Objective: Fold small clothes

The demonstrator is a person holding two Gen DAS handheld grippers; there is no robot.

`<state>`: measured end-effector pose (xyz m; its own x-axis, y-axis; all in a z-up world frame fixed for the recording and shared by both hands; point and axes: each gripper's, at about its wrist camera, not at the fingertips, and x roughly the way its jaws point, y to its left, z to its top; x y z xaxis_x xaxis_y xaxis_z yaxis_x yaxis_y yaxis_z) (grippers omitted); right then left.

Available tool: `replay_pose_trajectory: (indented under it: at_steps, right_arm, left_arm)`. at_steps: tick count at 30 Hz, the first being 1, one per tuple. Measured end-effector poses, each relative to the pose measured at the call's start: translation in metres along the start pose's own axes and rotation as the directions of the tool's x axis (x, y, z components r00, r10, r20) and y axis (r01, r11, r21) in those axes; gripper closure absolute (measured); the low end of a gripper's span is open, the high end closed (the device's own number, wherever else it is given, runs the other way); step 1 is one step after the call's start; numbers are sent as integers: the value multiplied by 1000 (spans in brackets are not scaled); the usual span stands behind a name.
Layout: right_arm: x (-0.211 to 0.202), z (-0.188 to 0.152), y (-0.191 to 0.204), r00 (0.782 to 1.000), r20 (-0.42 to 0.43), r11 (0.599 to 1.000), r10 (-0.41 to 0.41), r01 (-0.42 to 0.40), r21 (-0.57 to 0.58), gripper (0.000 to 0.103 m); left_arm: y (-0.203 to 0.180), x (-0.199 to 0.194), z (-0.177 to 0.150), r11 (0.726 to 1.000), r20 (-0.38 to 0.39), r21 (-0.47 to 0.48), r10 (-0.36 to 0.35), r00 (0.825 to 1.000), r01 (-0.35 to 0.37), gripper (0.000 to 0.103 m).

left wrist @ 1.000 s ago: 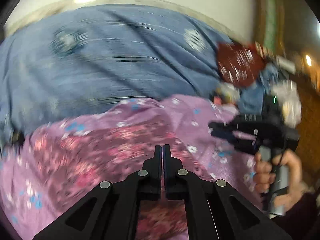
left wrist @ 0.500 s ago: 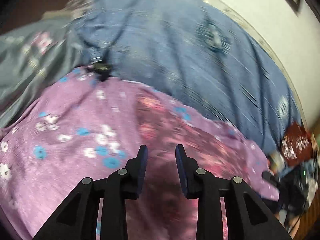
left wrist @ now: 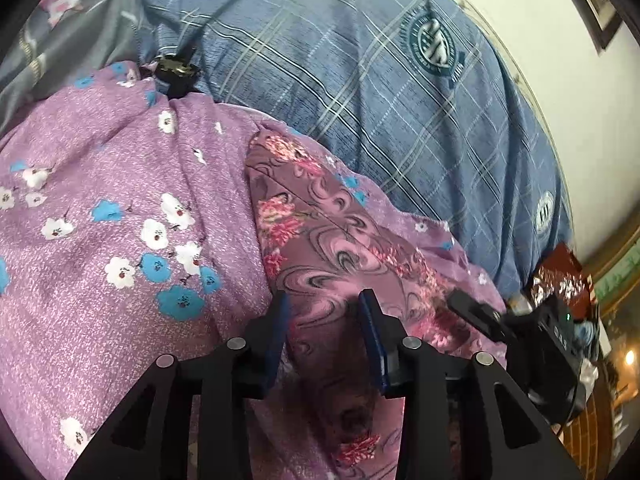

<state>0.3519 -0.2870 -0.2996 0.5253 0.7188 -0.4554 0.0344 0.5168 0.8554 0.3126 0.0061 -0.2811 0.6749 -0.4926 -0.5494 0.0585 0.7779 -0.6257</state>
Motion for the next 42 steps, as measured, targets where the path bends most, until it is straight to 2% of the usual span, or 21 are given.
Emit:
replay_pose_trajectory:
  at_steps: [1,3,4,6,8,12,14,16,18,21,22,24,25,27,29,30,32,33,35,40,42]
  right_arm:
    - [1,-2,5,1000,8,999,-7,7,-32,33]
    - [2,-6,13,1000,6,995,-10,10,-96,77]
    - [2,-9,20,999,7,990,-34,34,-135,92]
    - [-5,-15,30,998,41,979,-51,58,-193,92]
    - [-22,-20,40,997,78,975,-15,32,-222,94]
    - [-82,-34,57,974,228,954,1,68,-292,95]
    - [-125,-39,51,945,326,956,-16,110,-273,95]
    - [-155,-42,40,918,387,959,-89,185,-217,95]
    - [-184,-53,25,892,420,951,-168,259,-168,95]
    - [-207,-70,1,838,445,910,-316,400,-106,95]
    - [-208,-69,-13,842,412,910,-348,409,-66,95]
    - [-197,-63,-34,879,309,920,-364,391,-30,94]
    - [-188,-61,-40,890,261,920,-374,392,-19,88]
    - [-178,-60,-45,895,208,914,-395,406,-9,81]
    - [-180,-56,-48,906,191,923,-379,384,9,59]
    - [-184,-56,-50,907,202,927,-371,373,29,55]
    - [-200,-56,-53,881,257,918,-396,390,76,46]
    - [-213,-55,-52,856,315,911,-410,402,92,46]
    - [-225,-51,-46,831,387,913,-398,400,81,47]
    - [-203,-18,-17,865,377,925,-330,376,-51,54]
    - [-177,3,-4,887,322,920,-330,379,-103,64]
  left_arm:
    - [2,2,1,1000,-3,-1,-5,1000,5,68]
    - [6,3,3,1000,0,-7,4,1000,-4,68]
    - [8,1,4,1000,5,-14,7,1000,-7,67]
    - [9,-6,3,1000,15,-26,9,1000,-9,67]
    - [7,-10,3,1000,25,-26,10,1000,-10,67]
    - [-2,-15,3,1000,48,-2,4,999,-4,67]
    - [-9,-12,0,1000,40,17,-12,999,11,64]
    - [-21,-5,-6,998,12,59,-30,999,29,64]
    - [-38,4,-13,992,-25,117,-44,999,46,64]
    - [-63,17,-24,978,-77,185,-86,993,99,62]
    - [-72,21,-29,970,-96,214,-96,991,115,61]
    - [-90,27,-41,948,-118,294,-88,989,119,60]
    - [-96,30,-44,938,-121,327,-77,990,113,59]
    - [-106,33,-49,912,-115,399,-53,992,95,58]
    - [-109,34,-51,901,-111,424,-44,993,88,54]
    - [-109,33,-51,901,-117,424,-45,992,91,54]
    - [-108,38,-54,901,-149,425,-28,988,90,50]
    - [-107,41,-57,897,-165,436,-5,986,77,50]
    - [-106,46,-57,896,-184,438,10,983,73,50]
    - [-106,52,-51,908,-199,411,1,980,82,46]
    - [-105,53,-50,915,-207,394,-7,978,90,47]
